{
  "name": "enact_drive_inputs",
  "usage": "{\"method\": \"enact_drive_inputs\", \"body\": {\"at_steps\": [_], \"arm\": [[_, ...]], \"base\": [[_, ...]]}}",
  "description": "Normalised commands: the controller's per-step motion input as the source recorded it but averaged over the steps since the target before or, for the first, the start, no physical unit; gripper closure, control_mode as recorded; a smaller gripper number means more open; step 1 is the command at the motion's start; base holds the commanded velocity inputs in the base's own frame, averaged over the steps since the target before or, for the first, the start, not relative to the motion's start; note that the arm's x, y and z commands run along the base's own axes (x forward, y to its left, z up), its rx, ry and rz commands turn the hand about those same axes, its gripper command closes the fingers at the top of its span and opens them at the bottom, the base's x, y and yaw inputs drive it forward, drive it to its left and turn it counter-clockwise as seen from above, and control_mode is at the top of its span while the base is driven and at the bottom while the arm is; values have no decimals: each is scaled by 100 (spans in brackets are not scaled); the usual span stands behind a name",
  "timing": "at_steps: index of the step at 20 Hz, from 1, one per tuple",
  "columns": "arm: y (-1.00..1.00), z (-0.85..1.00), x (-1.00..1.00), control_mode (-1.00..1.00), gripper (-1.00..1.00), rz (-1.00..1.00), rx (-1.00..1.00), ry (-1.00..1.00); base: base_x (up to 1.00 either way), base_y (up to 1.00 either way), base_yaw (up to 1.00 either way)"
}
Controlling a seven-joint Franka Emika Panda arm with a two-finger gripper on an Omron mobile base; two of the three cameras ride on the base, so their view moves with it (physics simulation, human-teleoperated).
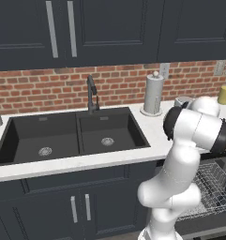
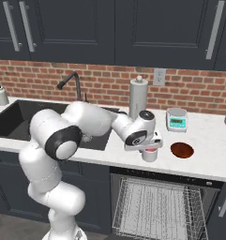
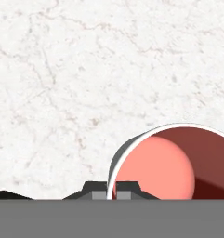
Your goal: Pick up the cup and bowl from the counter, place them in the dishwasher, and close the dishwasher door.
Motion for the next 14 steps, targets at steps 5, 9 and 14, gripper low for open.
{"method": "enact_drive_inputs", "body": {"at_steps": [5,9,14], "arm": [[0,-9,-57,-100,100,13,0,0],[0,-12,-64,-100,100,9,0,0],[0,-14,-69,-100,100,7,0,0]], "base": [[0,0,0],[0,0,0],[0,0,0]]}}
